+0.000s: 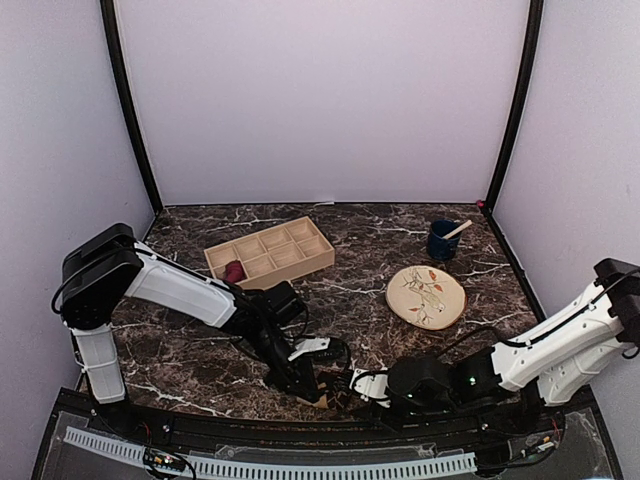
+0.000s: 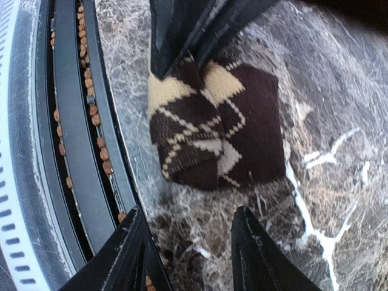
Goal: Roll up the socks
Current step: Roll the sock at the corner of the board.
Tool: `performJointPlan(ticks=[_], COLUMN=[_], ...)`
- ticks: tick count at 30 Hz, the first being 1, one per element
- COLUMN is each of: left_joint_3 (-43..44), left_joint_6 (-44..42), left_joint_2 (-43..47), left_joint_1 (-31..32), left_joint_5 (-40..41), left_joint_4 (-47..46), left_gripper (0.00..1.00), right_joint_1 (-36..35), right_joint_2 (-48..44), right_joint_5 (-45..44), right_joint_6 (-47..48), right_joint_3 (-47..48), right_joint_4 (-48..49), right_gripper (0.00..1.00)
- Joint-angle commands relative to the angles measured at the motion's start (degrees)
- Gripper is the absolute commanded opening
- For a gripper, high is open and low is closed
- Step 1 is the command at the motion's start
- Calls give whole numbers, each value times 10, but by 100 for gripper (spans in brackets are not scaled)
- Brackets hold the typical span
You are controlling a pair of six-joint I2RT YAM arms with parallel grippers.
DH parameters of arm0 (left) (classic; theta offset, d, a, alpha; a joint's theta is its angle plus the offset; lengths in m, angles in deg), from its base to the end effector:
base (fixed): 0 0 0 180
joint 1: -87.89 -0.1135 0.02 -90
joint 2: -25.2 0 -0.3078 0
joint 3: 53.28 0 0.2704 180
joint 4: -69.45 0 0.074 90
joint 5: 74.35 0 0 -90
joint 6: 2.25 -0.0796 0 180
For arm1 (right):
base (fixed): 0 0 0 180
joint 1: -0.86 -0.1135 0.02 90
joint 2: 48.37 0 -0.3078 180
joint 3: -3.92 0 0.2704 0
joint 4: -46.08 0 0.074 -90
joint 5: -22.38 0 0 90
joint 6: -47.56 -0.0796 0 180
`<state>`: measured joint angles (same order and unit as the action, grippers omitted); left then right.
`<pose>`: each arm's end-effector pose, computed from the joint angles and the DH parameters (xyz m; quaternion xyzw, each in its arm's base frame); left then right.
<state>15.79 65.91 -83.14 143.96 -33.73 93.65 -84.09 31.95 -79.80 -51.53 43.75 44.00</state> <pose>0.1633 -0.3510 0.1219 0.6305 0.6274 -0.4499 0.0796 0.0419 0.2831 0.1386 -0.5260 0.7443 0.2264 0.3437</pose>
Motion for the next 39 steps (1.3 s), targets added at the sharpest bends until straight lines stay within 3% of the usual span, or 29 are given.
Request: performJointPlan(ticks=[1,29,34,39], left_joint_3=[11,35,36,36], left_joint_6=[-4,-14,-15,-10], left_joint_2=[-16,-36,-36,-38], left_joint_1=[-4,-5,-5,-5], left_joint_5=[-4,-27,-31,-26], left_joint_4=[31,57,56,55], left_gripper=[0,0,1,2], right_joint_1=[-8,-2,6,12], right_joint_2=[20,126,140,144], right_joint_5=[-13,-13,-11,-2], right_joint_6=[32,92,91,90], right_joint_3=[33,96,102,104], right_joint_4=[25,29,22,18], right_gripper=[43,41,35,18])
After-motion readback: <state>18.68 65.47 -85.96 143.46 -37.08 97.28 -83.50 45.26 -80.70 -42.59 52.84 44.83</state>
